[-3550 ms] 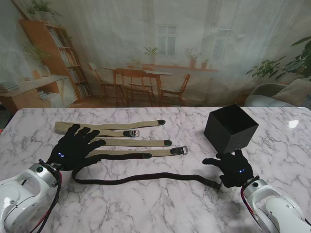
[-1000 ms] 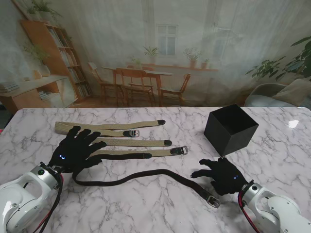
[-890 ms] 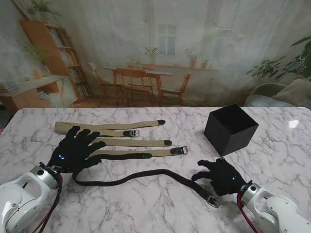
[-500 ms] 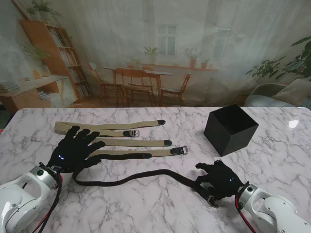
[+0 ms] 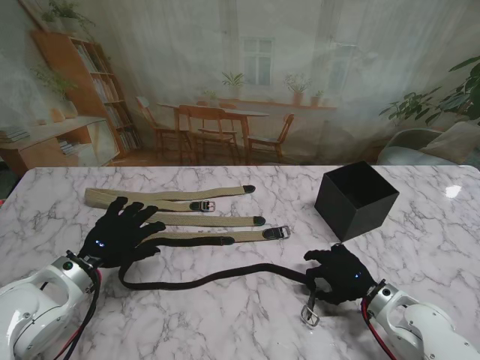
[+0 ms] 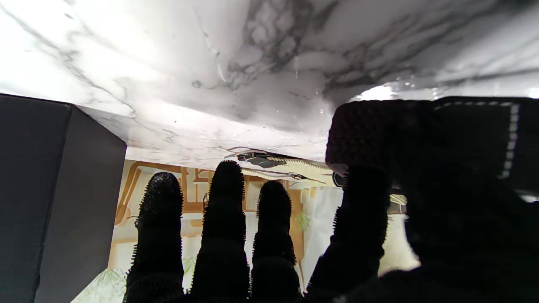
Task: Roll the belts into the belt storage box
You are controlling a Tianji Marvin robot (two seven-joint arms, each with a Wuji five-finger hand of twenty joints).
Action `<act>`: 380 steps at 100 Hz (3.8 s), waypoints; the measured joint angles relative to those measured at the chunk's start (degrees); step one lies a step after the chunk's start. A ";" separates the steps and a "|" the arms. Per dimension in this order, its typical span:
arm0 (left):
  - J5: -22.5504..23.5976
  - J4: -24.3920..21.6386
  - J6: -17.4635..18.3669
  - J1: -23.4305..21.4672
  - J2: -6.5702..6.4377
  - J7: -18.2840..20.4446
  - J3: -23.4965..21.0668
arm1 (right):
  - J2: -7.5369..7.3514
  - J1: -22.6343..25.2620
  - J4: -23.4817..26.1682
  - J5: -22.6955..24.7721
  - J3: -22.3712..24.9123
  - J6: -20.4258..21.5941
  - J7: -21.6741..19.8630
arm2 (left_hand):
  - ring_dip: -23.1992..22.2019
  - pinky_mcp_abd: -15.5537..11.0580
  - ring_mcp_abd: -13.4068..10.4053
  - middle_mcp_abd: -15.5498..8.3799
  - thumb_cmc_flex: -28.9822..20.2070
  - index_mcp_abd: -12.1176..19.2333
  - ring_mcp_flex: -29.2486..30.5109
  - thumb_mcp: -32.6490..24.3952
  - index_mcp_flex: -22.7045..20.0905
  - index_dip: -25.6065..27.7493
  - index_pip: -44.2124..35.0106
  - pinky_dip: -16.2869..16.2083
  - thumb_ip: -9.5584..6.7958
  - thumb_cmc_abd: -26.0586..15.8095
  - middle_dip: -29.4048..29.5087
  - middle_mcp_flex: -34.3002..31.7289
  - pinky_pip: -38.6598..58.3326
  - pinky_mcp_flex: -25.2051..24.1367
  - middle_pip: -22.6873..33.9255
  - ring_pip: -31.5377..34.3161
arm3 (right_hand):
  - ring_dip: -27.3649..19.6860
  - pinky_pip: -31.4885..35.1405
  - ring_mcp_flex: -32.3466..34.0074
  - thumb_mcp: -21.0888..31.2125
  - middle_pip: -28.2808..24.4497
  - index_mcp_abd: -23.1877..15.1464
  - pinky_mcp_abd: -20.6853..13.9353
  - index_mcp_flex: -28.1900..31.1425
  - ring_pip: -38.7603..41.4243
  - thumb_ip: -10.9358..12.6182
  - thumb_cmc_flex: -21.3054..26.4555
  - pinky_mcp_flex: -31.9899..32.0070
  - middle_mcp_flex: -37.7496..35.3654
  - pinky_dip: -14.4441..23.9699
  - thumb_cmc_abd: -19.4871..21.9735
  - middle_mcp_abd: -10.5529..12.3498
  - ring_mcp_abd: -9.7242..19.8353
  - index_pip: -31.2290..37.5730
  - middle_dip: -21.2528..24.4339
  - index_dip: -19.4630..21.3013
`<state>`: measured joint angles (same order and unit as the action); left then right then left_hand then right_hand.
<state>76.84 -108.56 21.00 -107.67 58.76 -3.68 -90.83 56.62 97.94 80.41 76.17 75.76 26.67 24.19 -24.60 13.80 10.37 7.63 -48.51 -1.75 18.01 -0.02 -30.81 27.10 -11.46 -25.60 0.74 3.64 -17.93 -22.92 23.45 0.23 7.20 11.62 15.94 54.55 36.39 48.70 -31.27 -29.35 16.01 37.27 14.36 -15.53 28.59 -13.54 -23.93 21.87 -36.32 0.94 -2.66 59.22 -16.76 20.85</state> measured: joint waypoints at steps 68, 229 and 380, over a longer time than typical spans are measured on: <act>-0.87 3.07 -0.65 1.39 -0.39 4.76 3.04 | 0.07 -3.25 -5.01 -1.02 -4.26 -3.03 7.20 | 0.00 0.03 0.01 0.09 0.00 -0.01 0.00 0.00 -0.02 0.72 -0.75 0.00 0.00 0.00 0.00 -0.05 -0.73 0.00 0.00 0.00 | 3.20 2.42 12.15 4.18 0.07 0.12 -0.43 3.28 3.92 -0.69 -0.82 -3.02 -40.84 -0.04 -1.24 7.50 6.00 3.19 -6.69 1.47; -2.10 9.35 -2.12 8.44 -2.22 25.72 12.48 | 2.31 -4.72 -7.99 -7.30 -9.44 -14.11 11.11 | 0.40 0.56 -0.11 0.40 -10.54 2.64 0.75 -1.72 -9.49 13.55 -28.83 -2.08 0.00 10.52 -0.19 -4.29 -1.20 0.69 1.27 -1.09 | 7.29 3.84 18.92 2.46 -9.65 12.19 4.53 7.23 12.65 0.99 -2.80 -2.61 -39.41 -0.02 5.76 -0.05 0.77 6.71 -6.29 -2.00; -4.08 10.45 -0.95 8.56 -2.38 23.96 12.90 | 3.04 -4.21 -1.59 -9.97 -11.62 -23.34 -3.32 | -0.03 0.56 -0.26 -0.15 -10.54 2.03 0.75 -1.74 -10.43 13.73 -32.68 -0.70 0.00 10.73 -0.21 -4.29 -0.55 -0.29 1.27 -1.08 | 14.64 -0.74 -0.28 -13.92 -11.47 30.27 7.55 -13.30 25.87 8.39 -14.22 4.02 -5.51 2.18 6.67 -5.82 -0.18 -24.55 -12.71 -2.71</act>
<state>72.75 -98.10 20.04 -99.12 56.38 20.28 -77.93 59.67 93.74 78.83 66.20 64.14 3.33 20.87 -24.62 14.36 10.11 7.48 -59.05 0.28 18.76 -1.76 -41.24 40.83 -44.14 -26.30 0.74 14.38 -18.14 -27.21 22.90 -0.06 8.47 10.55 30.58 53.80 36.11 34.77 -42.74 0.92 23.55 23.97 40.23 -7.15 14.37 -9.52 -29.44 24.06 -29.65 -4.87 -2.83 34.68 -29.48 18.14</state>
